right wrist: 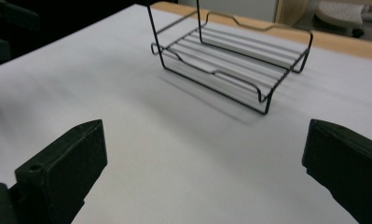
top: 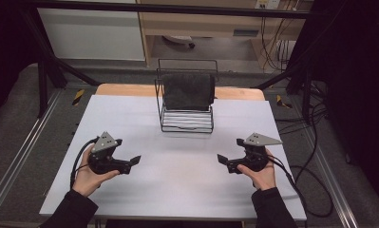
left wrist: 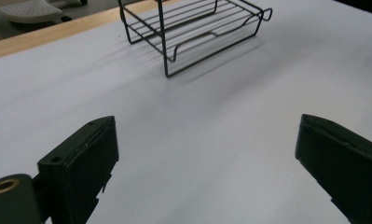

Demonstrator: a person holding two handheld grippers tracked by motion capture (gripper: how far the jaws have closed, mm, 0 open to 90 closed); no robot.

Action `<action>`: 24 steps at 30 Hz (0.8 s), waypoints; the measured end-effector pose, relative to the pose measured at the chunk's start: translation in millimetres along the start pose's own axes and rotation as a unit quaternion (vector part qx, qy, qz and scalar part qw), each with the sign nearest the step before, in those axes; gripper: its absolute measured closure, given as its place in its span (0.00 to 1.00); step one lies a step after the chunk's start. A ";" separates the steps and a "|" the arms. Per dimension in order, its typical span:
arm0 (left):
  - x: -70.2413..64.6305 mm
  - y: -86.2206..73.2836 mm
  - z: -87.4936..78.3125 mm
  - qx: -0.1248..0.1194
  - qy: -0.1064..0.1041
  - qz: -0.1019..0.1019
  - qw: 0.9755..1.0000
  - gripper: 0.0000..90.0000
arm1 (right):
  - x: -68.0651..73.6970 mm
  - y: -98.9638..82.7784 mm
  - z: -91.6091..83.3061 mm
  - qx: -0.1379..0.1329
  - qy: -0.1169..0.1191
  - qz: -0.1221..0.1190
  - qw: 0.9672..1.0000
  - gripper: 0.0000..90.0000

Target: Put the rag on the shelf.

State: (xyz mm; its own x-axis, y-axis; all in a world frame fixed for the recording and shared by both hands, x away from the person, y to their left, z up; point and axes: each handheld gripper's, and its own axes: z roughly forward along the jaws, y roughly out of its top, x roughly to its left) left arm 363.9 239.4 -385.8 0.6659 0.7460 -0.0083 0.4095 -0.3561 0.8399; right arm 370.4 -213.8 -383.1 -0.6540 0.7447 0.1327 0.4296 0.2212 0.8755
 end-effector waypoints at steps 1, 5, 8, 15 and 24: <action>0.2 -4.2 -0.2 0.002 -0.001 -0.001 1.000 0.07 | -1.1 -5.2 0.8 0.006 0.001 0.003 1.000 0.01; 4.2 -17.3 -1.1 0.007 0.001 -0.010 1.000 0.07 | -6.5 -25.0 1.6 0.023 -0.002 0.007 1.000 0.01; 7.7 -27.2 -1.0 0.013 0.000 -0.012 1.000 0.07 | -11.5 -37.8 -0.3 0.035 -0.004 0.002 0.999 0.01; 16.1 -50.3 0.4 0.025 0.003 -0.016 1.000 0.07 | -24.0 -60.2 -9.8 0.042 0.001 0.013 0.999 0.01; 17.3 -65.7 3.1 0.040 0.003 -0.009 0.999 0.08 | -27.2 -77.6 -5.6 0.068 0.022 0.016 0.997 0.01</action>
State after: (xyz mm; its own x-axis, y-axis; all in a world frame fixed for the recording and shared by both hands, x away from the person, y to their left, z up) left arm 350.4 274.0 -442.8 0.6548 0.7555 -0.0200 0.4699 -0.3863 0.7937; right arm 351.3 -254.8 -452.0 -0.6642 0.7249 0.1828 0.5291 0.2832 0.7999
